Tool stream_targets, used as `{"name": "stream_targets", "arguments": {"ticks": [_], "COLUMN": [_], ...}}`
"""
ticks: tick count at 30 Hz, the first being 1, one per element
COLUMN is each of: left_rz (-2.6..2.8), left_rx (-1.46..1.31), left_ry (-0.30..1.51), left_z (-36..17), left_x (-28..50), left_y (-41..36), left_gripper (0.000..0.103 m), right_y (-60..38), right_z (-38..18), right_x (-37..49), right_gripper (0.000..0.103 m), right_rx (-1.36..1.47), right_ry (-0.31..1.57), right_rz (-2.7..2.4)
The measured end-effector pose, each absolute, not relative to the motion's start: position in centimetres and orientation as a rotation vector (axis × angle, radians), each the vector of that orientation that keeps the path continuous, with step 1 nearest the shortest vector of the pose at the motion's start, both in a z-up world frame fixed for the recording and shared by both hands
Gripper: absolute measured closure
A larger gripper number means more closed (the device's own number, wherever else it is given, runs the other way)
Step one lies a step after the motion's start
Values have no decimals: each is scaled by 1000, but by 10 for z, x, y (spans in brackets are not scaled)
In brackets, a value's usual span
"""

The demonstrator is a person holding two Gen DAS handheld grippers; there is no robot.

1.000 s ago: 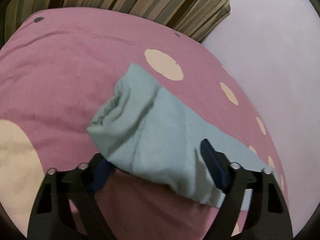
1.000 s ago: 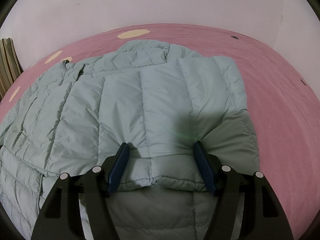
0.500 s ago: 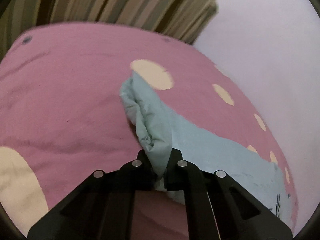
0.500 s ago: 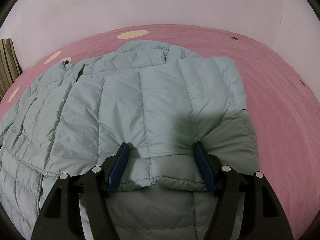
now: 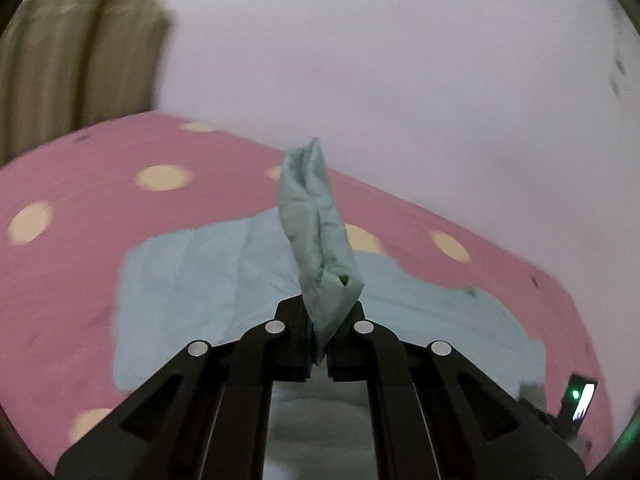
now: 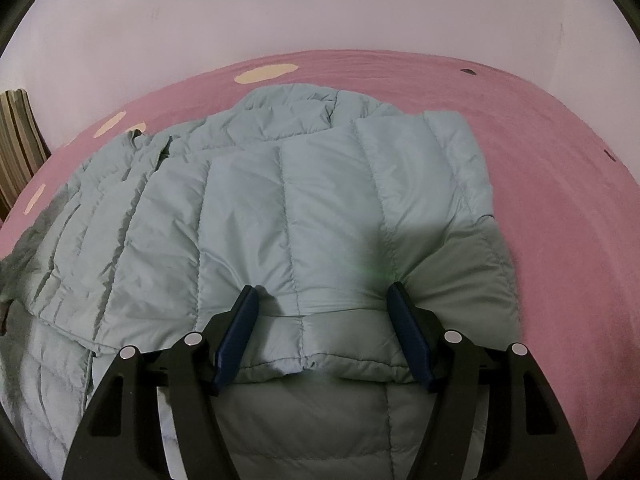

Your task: Fold large clothes

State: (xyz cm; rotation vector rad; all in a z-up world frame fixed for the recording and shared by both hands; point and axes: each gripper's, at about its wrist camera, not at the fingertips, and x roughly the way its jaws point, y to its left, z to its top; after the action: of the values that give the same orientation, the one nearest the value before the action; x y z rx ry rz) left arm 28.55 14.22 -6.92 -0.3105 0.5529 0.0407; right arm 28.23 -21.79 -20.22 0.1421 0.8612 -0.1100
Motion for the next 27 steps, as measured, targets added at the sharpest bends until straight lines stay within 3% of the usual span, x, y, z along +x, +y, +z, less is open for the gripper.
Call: {"name": "stream_targets", "arguments": {"ticks": [8, 15, 17, 19, 20, 27], "left_rz": [-154, -191, -206, -205, -202, -168], "left_rx": [-174, -79, -86, -79, -76, -68], "left_ry": [676, 779, 772, 746, 727, 684], "left_z": [-115, -156, -155, -147, -141, -107], "left_x": [332, 344, 336, 328, 322, 292], "left_y": [-7, -53, -53, -52, -50, -19], "left_gripper": [99, 97, 84, 55, 49, 36], "right_y": [-225, -221, -220, -216, -215, -211], "right_z": [-204, -205, -206, -206, -206, -206], "right_x": [285, 285, 284, 283, 284, 284], "right_gripper": [35, 34, 34, 34, 34, 33], "right_rx": [170, 174, 174, 171, 169, 163], "right_ry": [855, 854, 853, 853, 854, 857], "right_rz": [-93, -96, -98, -102, -103, -109]}}
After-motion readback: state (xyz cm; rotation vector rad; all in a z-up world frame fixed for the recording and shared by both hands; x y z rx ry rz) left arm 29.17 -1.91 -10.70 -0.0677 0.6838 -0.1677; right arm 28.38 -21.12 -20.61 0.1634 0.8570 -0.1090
